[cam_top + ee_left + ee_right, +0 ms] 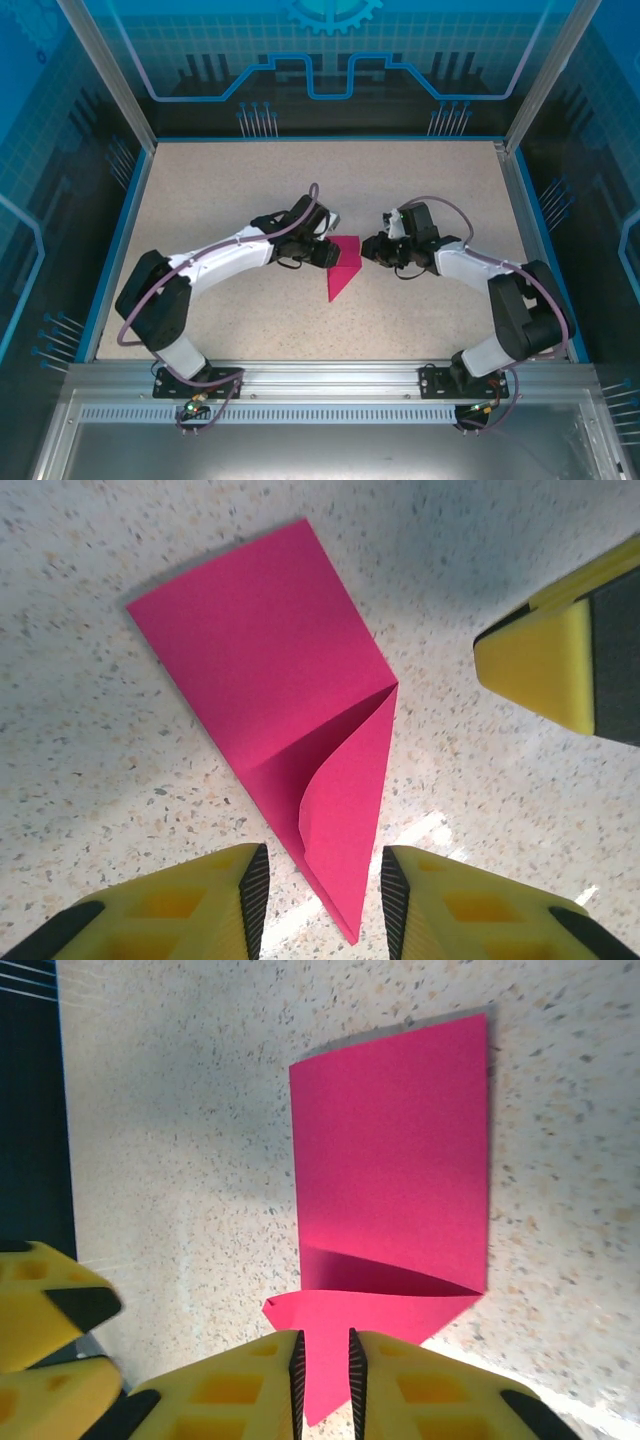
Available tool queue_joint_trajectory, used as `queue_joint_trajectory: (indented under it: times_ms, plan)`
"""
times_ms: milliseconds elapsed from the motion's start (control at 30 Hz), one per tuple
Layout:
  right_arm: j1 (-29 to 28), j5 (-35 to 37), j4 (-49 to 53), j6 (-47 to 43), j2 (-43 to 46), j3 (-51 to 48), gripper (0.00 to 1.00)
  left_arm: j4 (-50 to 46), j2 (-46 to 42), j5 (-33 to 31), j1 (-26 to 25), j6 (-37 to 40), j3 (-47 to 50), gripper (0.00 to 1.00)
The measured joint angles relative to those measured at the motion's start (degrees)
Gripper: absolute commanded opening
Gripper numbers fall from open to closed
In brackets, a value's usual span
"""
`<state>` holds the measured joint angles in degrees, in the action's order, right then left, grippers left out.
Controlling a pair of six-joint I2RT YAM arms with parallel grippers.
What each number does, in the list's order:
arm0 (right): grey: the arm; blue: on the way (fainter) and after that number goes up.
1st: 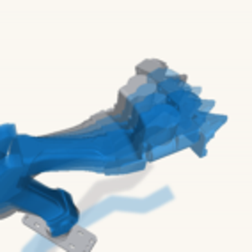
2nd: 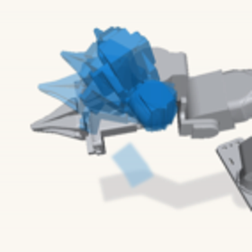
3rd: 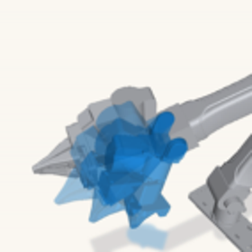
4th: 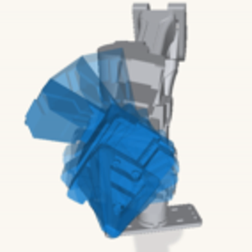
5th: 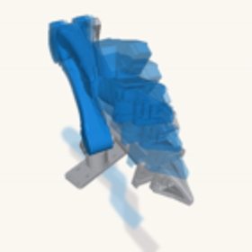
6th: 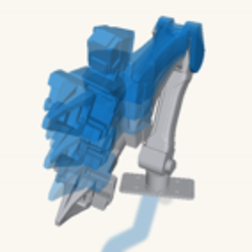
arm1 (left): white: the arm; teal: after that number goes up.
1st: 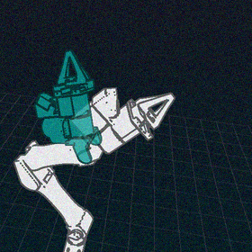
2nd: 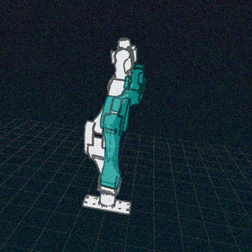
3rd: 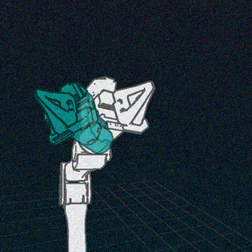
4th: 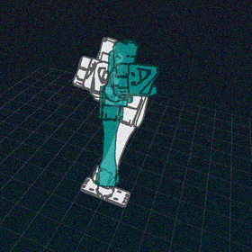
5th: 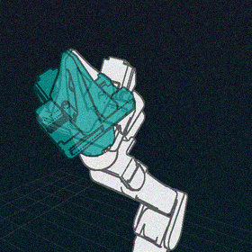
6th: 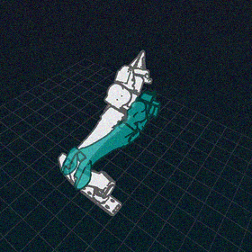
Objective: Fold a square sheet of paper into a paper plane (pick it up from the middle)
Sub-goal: Fourth fold the wing at the center of the table.
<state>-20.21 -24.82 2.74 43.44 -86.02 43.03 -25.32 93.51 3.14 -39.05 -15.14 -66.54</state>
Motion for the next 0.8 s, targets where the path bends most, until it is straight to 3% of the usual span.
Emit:
queue_joint_trajectory:
  times_ms: [800]
  plan:
    - [-0.48,10.29,16.81,4.87,8.74,1.33,0.31,4.68,-4.24,0.81,0.00,-9.14,4.85,0.38]
